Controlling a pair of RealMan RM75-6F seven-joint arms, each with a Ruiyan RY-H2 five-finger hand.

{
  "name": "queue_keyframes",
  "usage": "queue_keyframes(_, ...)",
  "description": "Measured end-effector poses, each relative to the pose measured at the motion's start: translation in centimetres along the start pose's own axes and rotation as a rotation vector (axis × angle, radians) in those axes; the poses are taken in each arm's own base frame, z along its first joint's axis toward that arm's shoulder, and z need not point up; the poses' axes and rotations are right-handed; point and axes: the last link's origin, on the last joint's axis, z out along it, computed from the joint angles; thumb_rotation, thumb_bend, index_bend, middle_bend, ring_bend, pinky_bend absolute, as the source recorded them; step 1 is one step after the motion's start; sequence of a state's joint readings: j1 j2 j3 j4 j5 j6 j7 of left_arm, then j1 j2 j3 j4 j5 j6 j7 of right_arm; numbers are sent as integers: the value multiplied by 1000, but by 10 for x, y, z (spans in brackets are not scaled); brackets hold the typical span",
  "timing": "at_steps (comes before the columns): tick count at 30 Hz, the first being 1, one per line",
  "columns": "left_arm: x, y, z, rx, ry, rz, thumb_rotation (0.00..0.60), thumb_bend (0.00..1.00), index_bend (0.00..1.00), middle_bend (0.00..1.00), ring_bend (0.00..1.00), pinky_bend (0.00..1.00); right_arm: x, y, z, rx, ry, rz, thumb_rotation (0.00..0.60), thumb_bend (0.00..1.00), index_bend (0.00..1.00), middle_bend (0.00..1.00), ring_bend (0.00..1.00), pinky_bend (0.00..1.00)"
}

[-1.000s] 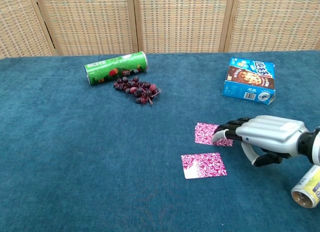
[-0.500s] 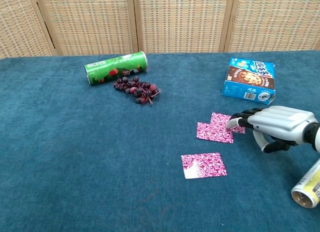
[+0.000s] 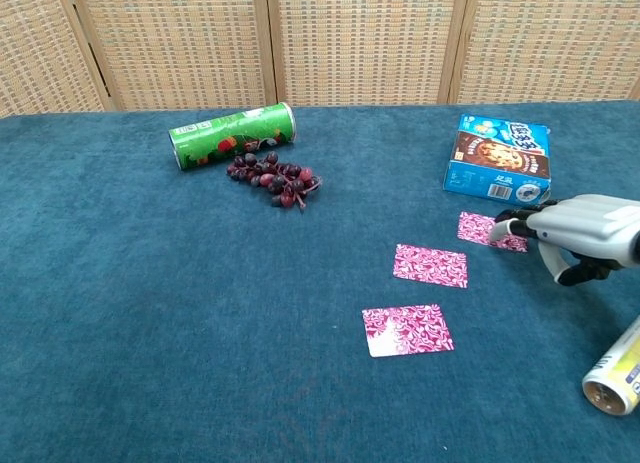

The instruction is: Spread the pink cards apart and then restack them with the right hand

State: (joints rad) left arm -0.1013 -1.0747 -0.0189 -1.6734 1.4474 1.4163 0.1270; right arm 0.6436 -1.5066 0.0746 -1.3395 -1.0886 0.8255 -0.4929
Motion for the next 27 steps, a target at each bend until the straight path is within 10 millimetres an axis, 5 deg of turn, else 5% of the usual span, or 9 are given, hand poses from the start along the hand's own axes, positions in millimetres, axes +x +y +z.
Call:
queue_keyframes(1,0,0,0,0,0,0,600,47,0,0,0,0,3,-1,-1,3,5,7,600,797,128,2,0,72)
queue_keyframes(3,0,0,0,0,1,1,600,47,0,0,0,0,10,-5,-5,14,22,31,600,456,128,0,0,61)
queue_keyframes(6,0,0,0,0,1,1,600,47,0,0,0,0,21,-12,-9,26,60,85,600,267,128,0,0,25)
queue_keyframes(16,0,0,0,-3,-3,-6,600,47,0,0,0,0,42,-28,0,-31,116,197,600,260,186,0,0,0)
queue_keyframes(27,0,-1,0,-7,-10,-9,600,47,0,0,0,0,42,-73,16,-100,86,282,600,280,311,0,0,0)
